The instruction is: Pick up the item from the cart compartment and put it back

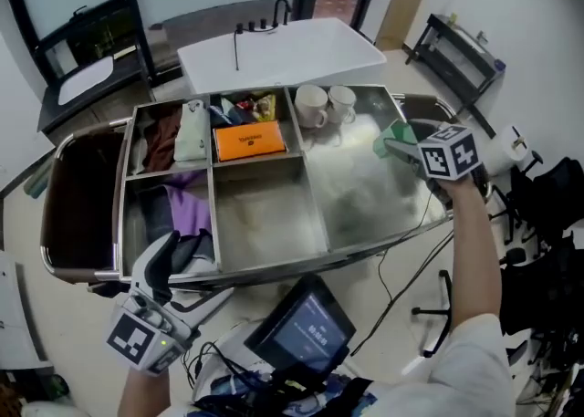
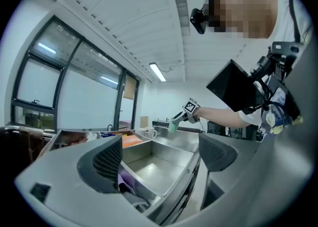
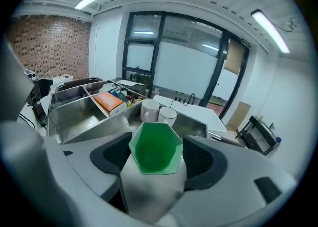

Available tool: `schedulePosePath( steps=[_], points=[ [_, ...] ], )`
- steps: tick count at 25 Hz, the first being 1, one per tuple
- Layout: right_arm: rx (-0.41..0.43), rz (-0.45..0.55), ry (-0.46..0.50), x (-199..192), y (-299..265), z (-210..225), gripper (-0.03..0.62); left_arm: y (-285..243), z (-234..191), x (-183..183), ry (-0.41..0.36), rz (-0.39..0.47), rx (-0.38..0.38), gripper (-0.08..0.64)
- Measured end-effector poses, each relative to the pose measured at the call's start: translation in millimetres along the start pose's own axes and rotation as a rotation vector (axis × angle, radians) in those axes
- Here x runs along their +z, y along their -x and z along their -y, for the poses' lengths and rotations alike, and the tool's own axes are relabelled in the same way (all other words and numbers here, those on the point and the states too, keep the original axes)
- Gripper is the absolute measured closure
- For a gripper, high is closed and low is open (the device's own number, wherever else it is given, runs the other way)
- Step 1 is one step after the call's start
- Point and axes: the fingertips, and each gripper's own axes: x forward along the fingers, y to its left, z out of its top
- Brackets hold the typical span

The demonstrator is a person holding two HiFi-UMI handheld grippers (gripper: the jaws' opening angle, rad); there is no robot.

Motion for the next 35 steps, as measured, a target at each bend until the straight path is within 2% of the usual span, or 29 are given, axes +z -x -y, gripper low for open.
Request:
schedulePosePath(
  steps=[7, 15, 19, 27, 35],
  points=[
    [0.053, -0.051, 0.029, 19.4, -98.9, 73.2, 0.259, -46.5, -12.6, 14.7, -0.001, -0.006, 0.137, 0.091],
    [0.096, -0.094, 0.059, 20.5, -171.7, 106.3, 0.258, -74.5, -20.6, 12.4, 0.011, -0.027, 0.23, 0.091],
    [0.118, -0.127, 0.07, 13.9, -191.6, 111.4, 0.258, -81.6, -21.7, 13.3, 0.009, -0.041, 0.25, 0.091],
    [0.139, -0.112, 0.099, 16.0, -200.8, 113.8, 0.254, -88.9, -22.5, 6.3, 0.023, -0.056, 0.259, 0.091],
    [0.142, -0.074, 0.119, 14.1, -194.6, 110.7, 0.189, -87.2, -20.8, 6.9, 0.023, -0.058, 0.25, 0.091]
  ],
)
